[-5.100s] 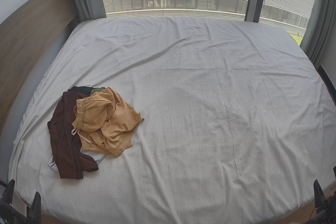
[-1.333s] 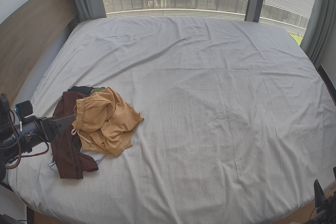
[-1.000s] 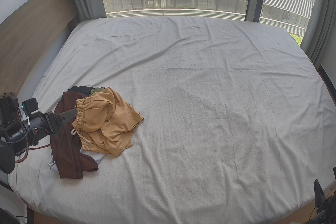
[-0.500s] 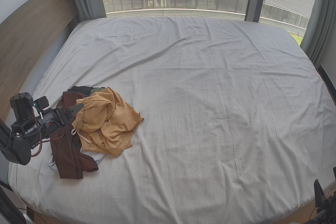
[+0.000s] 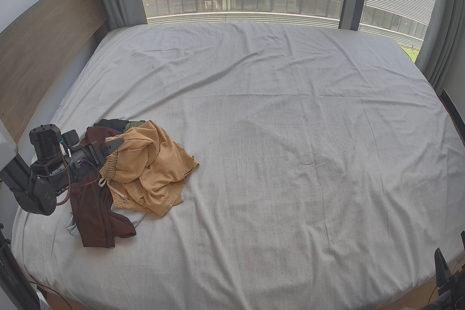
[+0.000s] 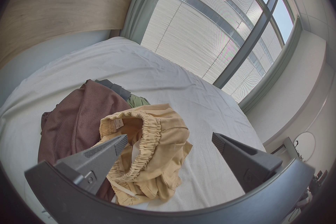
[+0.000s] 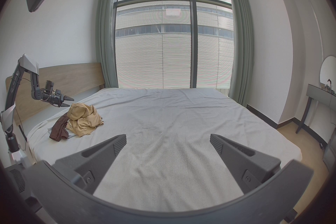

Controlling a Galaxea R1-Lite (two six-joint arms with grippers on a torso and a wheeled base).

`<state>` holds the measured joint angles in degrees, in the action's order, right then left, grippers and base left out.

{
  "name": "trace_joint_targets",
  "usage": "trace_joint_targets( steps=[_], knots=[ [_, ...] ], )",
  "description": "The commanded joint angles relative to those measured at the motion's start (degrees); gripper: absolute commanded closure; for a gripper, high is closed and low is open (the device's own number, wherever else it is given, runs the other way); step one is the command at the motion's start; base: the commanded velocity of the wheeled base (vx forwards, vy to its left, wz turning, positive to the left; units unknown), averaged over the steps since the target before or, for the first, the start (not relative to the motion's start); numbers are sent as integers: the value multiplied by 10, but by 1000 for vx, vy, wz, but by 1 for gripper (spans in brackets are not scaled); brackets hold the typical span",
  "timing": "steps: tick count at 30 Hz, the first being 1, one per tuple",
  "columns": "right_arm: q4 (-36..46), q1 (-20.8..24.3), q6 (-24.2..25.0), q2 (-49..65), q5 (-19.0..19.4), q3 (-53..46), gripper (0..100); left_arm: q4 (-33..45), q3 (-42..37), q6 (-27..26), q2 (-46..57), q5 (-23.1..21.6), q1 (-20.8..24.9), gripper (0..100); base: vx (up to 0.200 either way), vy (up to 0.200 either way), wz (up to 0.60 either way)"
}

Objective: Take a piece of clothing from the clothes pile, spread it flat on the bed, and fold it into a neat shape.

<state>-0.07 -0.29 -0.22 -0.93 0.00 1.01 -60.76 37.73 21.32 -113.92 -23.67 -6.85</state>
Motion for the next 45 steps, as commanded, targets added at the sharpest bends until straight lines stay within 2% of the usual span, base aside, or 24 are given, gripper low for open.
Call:
trace_joint_targets(
  steps=[1,14,27,28,45],
  knots=[
    [0,0,0,8,0,-10,0,-1,18,1,-25,-1,2,0,0,0,0],
    [0,-1,0,8,0,-10,0,-7,52,17,-56,-6,40,0,0,0,0],
    [0,-1,0,8,0,-10,0,-19,56,15,-62,-4,44,0,0,0,0],
    [0,-1,0,8,0,-10,0,-20,56,15,-62,-4,44,100,0,0,0],
    [0,-1,0,8,0,-10,0,-64,36,14,-68,-8,61,100,0,0,0]
  ],
)
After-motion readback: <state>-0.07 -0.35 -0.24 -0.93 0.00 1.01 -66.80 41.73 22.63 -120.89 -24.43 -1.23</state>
